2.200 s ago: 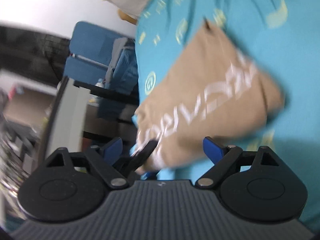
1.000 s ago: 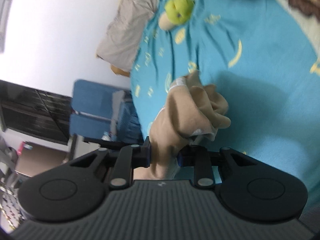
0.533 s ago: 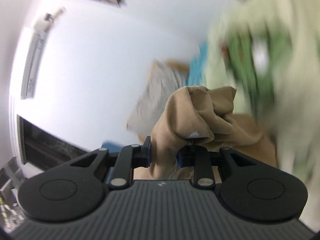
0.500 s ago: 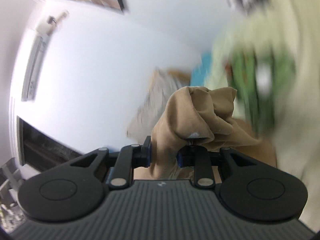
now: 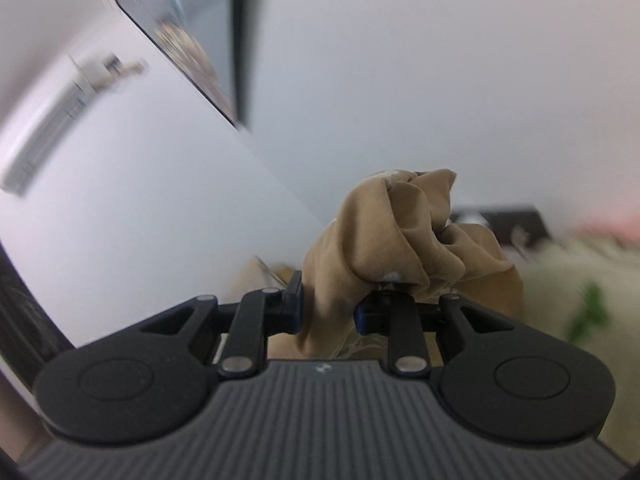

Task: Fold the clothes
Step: 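Grasp the folded shirt with both grippers and lift it off the sheet, then lower the folded shirt onto the pale green blanket and open both grippers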

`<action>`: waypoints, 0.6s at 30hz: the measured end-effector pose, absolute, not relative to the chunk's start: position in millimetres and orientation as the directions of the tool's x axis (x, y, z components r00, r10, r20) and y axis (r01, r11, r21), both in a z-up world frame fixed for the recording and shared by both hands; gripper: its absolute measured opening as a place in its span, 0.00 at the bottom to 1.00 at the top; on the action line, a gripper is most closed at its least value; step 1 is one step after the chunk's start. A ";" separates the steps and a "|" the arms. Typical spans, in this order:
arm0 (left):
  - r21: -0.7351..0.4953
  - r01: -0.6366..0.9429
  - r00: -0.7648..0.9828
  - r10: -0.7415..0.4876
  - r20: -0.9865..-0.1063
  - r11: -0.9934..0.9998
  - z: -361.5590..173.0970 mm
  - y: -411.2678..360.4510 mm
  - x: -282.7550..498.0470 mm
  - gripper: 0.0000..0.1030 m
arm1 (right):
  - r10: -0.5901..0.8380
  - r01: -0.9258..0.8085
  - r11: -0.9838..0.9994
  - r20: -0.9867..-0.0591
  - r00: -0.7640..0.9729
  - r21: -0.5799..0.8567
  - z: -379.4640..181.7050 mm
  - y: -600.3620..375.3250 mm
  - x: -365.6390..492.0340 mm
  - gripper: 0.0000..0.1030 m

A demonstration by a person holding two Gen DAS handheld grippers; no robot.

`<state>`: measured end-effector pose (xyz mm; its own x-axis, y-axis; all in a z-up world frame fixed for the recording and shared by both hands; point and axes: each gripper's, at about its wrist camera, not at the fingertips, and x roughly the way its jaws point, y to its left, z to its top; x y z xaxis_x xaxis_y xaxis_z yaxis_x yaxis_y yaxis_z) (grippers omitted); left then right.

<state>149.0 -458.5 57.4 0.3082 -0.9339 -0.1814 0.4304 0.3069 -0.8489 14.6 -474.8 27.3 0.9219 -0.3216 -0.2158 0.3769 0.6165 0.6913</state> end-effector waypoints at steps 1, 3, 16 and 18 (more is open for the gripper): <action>-0.847 0.426 0.287 -0.935 -0.206 0.318 42.2 -456.1 144.6 0.20 | -0.318 0.393 0.604 -0.243 0.917 0.694 12.0 -470.8 10.5 0.26; -0.836 0.432 0.255 -0.935 -0.247 0.339 17.0 -449.3 133.6 0.20 | -0.307 0.420 0.577 -0.290 0.906 0.700 -17.5 -462.2 0.8 0.26; -0.667 0.500 0.301 -0.833 -0.464 0.552 -30.2 -410.7 95.6 0.66 | -0.290 0.561 0.375 -0.482 0.827 0.738 -104.1 -417.8 -44.1 0.39; -0.632 0.522 0.317 -0.819 -0.479 0.572 -11.2 -407.0 89.9 0.73 | -0.279 0.589 0.331 -0.520 0.807 0.737 -98.4 -418.4 -48.3 0.39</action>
